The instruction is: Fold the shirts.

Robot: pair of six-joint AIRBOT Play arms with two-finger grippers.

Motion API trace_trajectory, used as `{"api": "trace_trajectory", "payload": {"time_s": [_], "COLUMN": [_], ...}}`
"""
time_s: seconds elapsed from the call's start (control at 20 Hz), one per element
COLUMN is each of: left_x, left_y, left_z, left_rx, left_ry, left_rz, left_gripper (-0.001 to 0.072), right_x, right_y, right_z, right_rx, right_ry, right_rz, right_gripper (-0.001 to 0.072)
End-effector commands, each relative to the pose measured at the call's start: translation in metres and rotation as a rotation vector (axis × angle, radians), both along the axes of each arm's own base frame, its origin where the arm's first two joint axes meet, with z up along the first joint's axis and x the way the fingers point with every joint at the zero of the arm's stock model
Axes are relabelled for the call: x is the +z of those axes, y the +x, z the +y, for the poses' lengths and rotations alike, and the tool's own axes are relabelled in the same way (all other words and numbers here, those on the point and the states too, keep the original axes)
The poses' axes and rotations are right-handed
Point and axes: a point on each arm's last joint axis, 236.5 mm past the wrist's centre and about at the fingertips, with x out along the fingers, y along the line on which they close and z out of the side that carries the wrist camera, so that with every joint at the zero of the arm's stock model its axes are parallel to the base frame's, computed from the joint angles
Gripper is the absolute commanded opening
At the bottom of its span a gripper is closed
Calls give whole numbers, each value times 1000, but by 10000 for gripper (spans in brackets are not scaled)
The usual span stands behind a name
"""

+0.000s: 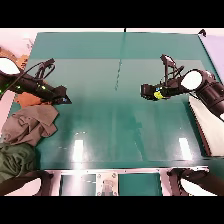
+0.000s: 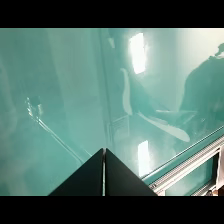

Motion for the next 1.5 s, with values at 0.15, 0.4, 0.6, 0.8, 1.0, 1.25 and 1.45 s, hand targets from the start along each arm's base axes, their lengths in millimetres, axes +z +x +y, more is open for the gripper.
{"api": "trace_trajectory", "payload": {"time_s": [0.15, 0.4, 0.6, 0.8, 1.0, 1.25, 1.45], "left_x": [0, 0, 0, 4, 4, -7, -47], "left_y": [0, 0, 0, 32, 60, 103, 96], "left_z": [0, 0, 0, 4, 20, 187, 276], "left_rx": [0, 0, 0, 80, 142, 277, 420], "left_ry": [0, 0, 0, 6, 65, 769, 857], "left_rz": [0, 0, 0, -113, -221, -417, -285], "left_gripper": [25, 25, 25, 25, 25, 720, 720], "right_x": [0, 0, 0, 3, 5, 3, -1], "right_y": [0, 0, 0, 6, 12, 18, 21], "right_z": [0, 0, 0, 1, 1, 2, -1], "right_rx": [1, 1, 0, -8, -15, -23, -27], "right_ry": [0, 0, 0, 7, 12, 14, 4], "right_rz": [1, 1, 0, -26, -51, -65, -80], "right_gripper": [15, 15, 15, 14, 15, 15, 82]}}
